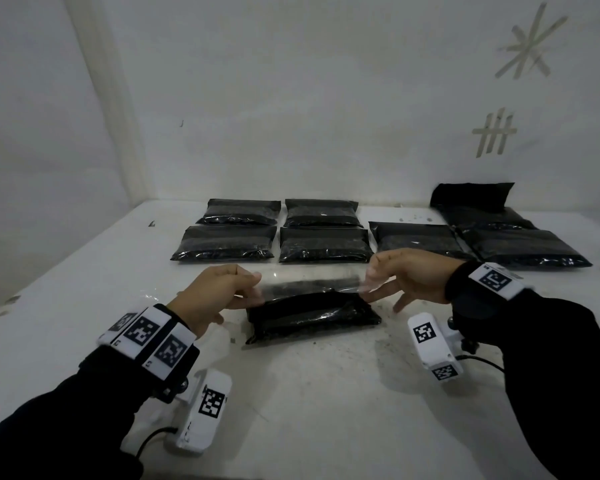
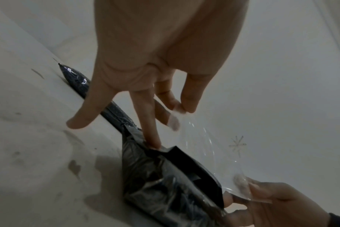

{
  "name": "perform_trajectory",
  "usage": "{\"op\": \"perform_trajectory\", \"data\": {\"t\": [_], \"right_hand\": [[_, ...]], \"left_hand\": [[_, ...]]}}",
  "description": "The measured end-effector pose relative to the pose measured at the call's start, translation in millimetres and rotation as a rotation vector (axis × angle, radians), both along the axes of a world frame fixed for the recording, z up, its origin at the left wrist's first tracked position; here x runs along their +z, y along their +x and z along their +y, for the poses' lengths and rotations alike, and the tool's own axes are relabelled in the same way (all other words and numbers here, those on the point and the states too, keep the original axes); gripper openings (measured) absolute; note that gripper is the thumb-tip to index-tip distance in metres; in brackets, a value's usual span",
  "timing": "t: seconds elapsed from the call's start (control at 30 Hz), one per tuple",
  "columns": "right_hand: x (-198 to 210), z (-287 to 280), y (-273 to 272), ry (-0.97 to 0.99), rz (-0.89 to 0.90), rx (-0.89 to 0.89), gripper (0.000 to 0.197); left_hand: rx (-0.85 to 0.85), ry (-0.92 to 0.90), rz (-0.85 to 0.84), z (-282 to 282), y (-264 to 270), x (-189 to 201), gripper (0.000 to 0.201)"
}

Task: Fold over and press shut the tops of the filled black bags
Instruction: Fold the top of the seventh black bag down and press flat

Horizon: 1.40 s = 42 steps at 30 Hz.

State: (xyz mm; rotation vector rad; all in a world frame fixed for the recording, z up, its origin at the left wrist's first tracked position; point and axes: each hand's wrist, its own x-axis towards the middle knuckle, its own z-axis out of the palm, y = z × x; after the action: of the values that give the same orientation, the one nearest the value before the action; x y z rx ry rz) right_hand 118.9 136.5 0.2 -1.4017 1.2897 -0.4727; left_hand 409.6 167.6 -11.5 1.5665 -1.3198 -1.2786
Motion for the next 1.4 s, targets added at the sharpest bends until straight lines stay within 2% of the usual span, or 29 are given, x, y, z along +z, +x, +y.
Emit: {"op": "perform_trajectory", "data": {"t": [0.1,0.23,0.53,0.87,1.07,1.4], "right_hand": [[1,2,-1,0.005,-0.016,0.013,0.014],[2,6,0,0.024,0.022,0.068,0.019],[6,6,3,0.068,0.043,0.094,0.024],[6,8,1,0.136,-0.04,0.111,0.022],[8,11,5,0.157,-0.093,0.081,0.025],[16,21,14,0.184,-0.203,0.108,0.013]], "left_hand": [[-0.041,0.014,-0.009,3,0,3,0.03],[-0.066,0.01,-0.051,9,-3,9,0.031],[-0.137,-0.006,-0.033,8,-2,10,0.028],[-0.138,-0.042,0.051,6,2,3,0.029],[-0.111,-0.007,0.038,9,-2,7,0.027],[-0.169,-0.01,0.038,12,2,2,0.028]]}}
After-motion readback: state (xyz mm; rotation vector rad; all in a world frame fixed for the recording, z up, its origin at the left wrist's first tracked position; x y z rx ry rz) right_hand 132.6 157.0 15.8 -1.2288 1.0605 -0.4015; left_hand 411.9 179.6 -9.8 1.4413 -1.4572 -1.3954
